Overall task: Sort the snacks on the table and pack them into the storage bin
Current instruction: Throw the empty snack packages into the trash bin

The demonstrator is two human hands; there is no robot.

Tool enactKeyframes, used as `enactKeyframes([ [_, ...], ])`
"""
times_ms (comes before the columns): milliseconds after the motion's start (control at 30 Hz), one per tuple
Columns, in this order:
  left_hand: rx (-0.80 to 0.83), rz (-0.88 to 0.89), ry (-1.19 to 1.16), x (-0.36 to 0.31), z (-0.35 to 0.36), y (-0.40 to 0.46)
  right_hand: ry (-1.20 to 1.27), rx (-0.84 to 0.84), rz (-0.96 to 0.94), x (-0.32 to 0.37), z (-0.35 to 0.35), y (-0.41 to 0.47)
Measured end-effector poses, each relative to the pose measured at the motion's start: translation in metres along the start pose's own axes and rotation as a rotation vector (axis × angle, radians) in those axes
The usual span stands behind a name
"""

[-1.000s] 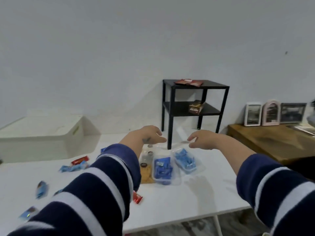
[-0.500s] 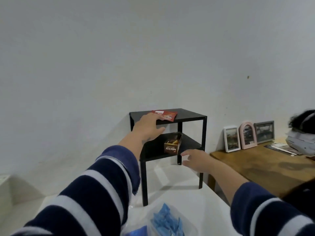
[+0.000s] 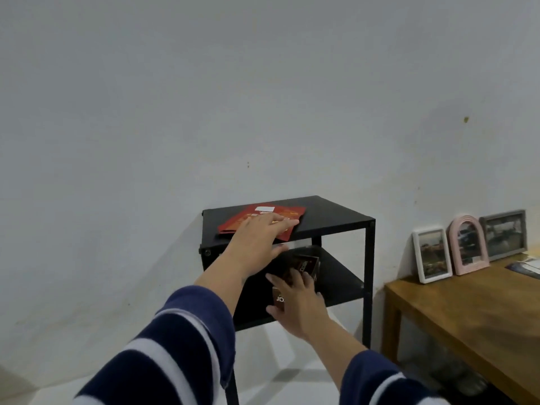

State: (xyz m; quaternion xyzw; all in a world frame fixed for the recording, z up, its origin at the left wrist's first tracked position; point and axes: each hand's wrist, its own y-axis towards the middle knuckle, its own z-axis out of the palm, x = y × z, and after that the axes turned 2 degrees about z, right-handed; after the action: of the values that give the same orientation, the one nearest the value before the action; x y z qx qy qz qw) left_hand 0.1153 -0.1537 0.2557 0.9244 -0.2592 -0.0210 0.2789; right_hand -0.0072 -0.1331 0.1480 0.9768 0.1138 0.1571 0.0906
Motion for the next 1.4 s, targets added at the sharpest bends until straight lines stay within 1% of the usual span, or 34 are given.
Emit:
enactKeyframes([
  [133, -0.017, 0.010, 0.042, 0.001, 0.010, 0.001, -0.116, 0.009, -0.077, -0.008, 0.018, 0.008],
  [300, -0.079, 0.037, 0.106, -0.002, 0.006, -0.012, -0.182, -0.140, -0.167, -0.021, 0.018, -0.008],
  [400, -0.096, 0.028, 0.120, -0.006, -0.009, -0.027, -0.141, -0.225, -0.168, -0.025, 0.009, -0.028],
  [500, -0.180, -0.022, 0.120, -0.010, -0.033, -0.043, -0.013, -0.308, -0.129, -0.021, -0.005, -0.052],
  [600, -0.317, -0.076, 0.011, -0.014, -0.064, -0.062, 0.108, -0.378, -0.087, -0.007, -0.023, -0.077],
  [733, -0.498, -0.271, -0.241, -0.010, -0.113, -0.089, 0.204, -0.481, -0.061, 0.020, -0.053, -0.111],
  [833, -0.579, -0.356, -0.461, 0.002, -0.144, -0.118, 0.256, -0.519, -0.095, 0.040, -0.073, -0.133],
  [933, -0.621, -0.455, -0.657, 0.007, -0.166, -0.161, 0.380, -0.505, -0.124, 0.058, -0.085, -0.148],
  [1067, -0.650, -0.699, -0.784, 0.004, -0.190, -0.237, 0.540, -0.433, -0.207, 0.092, -0.091, -0.176],
  [1200, -0.683, -0.919, -0.751, -0.006, -0.204, -0.326, 0.690, -0.312, -0.289, 0.131, -0.076, -0.215],
  [1400, -0.659, -1.221, -0.558, -0.043, -0.229, -0.472, 0.816, -0.098, -0.371, 0.194, -0.026, -0.281],
])
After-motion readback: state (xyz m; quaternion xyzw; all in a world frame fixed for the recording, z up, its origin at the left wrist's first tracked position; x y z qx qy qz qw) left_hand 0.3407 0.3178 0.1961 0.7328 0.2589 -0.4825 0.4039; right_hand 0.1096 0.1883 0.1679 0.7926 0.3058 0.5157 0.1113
